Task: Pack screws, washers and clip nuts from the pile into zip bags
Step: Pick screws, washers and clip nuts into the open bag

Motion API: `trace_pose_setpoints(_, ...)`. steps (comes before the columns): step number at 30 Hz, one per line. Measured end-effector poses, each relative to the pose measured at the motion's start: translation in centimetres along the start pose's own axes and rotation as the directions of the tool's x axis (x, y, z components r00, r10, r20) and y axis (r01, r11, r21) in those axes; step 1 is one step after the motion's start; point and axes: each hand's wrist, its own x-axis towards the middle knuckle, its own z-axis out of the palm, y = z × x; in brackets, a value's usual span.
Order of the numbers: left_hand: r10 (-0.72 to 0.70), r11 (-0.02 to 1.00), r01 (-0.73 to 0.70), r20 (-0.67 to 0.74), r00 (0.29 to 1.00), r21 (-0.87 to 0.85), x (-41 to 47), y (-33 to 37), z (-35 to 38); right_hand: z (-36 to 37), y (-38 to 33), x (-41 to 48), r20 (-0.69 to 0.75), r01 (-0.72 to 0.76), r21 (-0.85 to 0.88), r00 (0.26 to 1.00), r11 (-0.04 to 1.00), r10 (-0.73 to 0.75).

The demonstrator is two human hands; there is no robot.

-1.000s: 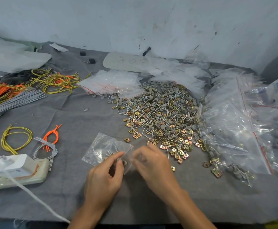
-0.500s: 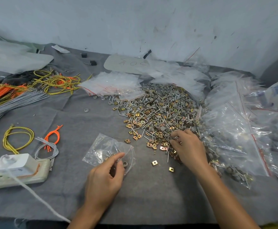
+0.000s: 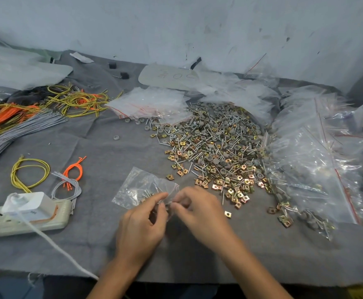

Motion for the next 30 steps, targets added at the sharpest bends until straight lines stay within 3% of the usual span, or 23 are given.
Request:
trace_pose_setpoints(3,-0.007,1.0,0.007,-0.018,1.0,0.003,0.0,0.1,0.0,1.7,-0.5,0.4,-0.076,-0.007,-0.027,0.997,1.0,0.005)
trace_pose_setpoints(5,0.04,0.999,-0.04,0.006,0.999,0.031,-0.1,0.3,-0.1,1.9,-0.2,0.7,-0.132,-0.015,0.045,0.991,0.999,0.021)
trace_pose_setpoints(8,0.139,0.984,-0.149,0.101,0.985,0.099,-0.2,0.7,-0.4,1.5,0.0,1.1,-0.076,-0.037,0.111,0.996,0.993,0.045)
trace_pose_setpoints(11,0.149,0.967,-0.182,0.185,0.971,0.176,-0.9,0.8,-0.7,1.0,0.3,1.5,-0.059,-0.048,0.158,0.997,0.986,0.058)
trace_pose_setpoints(17,0.216,0.948,-0.213,0.013,0.976,0.237,-2.6,-0.4,-1.4,-0.2,-0.3,1.5,-0.01,-0.119,0.3,0.992,0.946,0.128)
trace_pose_setpoints(22,0.286,0.955,-0.269,-0.14,0.948,0.125,-1.4,0.7,-2.6,-2.3,-1.7,1.4,0.074,-0.204,0.541,0.978,0.816,0.195)
trace_pose_setpoints(26,0.191,0.979,-0.199,-0.173,0.966,-0.032,1.0,3.2,-3.8,-5.1,-3.0,1.0,0.13,-0.194,0.734,0.981,0.651,0.146)
trace_pose_setpoints(30,0.13,0.967,-0.163,-0.17,0.977,-0.197,2.3,5.8,-4.5,-7.6,-3.3,0.3,0.135,-0.156,0.801,0.988,0.578,0.08)
